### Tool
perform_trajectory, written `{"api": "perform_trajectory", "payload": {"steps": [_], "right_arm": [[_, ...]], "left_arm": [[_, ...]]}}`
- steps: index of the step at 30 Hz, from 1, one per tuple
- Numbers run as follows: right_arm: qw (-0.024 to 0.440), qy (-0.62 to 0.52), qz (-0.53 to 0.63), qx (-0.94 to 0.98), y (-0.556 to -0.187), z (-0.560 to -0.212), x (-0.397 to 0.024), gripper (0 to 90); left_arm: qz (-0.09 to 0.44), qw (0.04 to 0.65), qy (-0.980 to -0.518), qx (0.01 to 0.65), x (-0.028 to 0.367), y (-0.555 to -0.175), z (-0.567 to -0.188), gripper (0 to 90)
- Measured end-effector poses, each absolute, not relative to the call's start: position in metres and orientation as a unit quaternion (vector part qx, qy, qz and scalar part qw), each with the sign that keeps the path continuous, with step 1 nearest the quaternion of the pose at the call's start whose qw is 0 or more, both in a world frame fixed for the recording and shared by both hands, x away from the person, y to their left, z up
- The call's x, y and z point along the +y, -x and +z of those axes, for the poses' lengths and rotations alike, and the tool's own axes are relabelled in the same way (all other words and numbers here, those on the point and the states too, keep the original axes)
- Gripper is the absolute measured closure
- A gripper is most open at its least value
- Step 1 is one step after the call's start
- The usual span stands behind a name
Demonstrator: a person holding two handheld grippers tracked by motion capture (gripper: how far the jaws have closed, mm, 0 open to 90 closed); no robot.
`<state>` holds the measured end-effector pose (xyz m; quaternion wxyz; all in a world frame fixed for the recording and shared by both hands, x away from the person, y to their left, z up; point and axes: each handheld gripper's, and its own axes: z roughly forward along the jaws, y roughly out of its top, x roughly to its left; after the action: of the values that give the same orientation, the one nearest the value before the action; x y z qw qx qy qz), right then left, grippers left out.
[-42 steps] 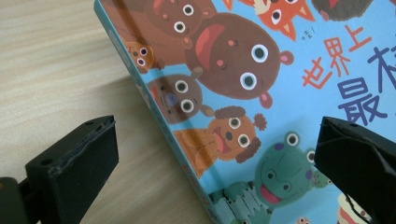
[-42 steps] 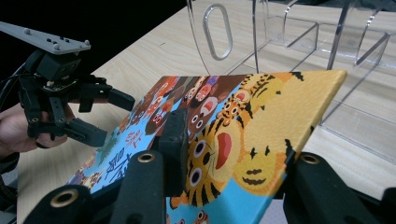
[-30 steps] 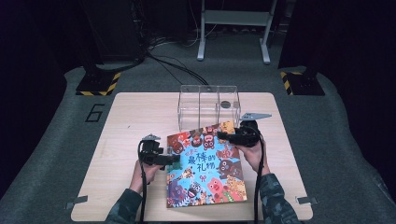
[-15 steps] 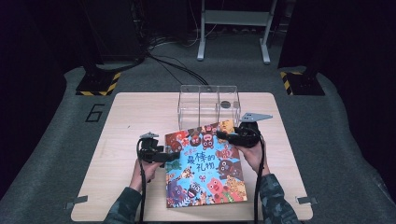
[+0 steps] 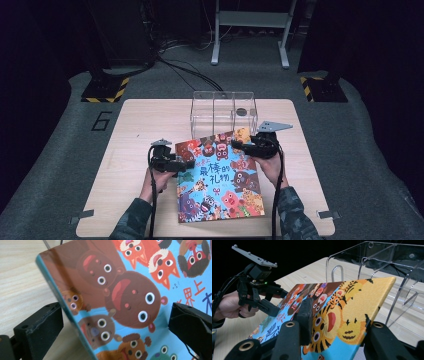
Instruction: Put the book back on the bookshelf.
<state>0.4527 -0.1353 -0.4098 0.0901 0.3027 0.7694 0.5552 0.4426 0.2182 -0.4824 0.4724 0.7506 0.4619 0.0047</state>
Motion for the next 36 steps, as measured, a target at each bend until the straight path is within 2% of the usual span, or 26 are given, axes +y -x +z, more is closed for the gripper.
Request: {"api": "perform_trajectory", "payload": {"steps": [12,17,23,29,36], "right_arm": [[0.087,-0.299,0.560,0.768,-0.454,-0.411,-0.137,61.3],[0.078,-0.306,0.560,0.766,-0.456,-0.413,-0.138,61.2],[0.060,-0.320,0.559,0.763,-0.459,-0.417,-0.140,61.1],[0.052,-0.336,0.554,0.760,-0.460,-0.420,-0.141,60.6],[0.016,-0.370,0.546,0.752,-0.466,-0.429,-0.149,59.3]], "left_arm": [[0.006,0.473,-0.757,0.452,0.216,-0.444,-0.478,0.0],[-0.004,0.481,-0.751,0.452,0.221,-0.444,-0.478,7.0],[0.010,0.480,-0.753,0.451,0.222,-0.440,-0.477,8.5],[0.016,0.485,-0.750,0.450,0.226,-0.438,-0.476,15.0],[0.044,0.471,-0.766,0.435,0.224,-0.433,-0.469,20.6]]}}
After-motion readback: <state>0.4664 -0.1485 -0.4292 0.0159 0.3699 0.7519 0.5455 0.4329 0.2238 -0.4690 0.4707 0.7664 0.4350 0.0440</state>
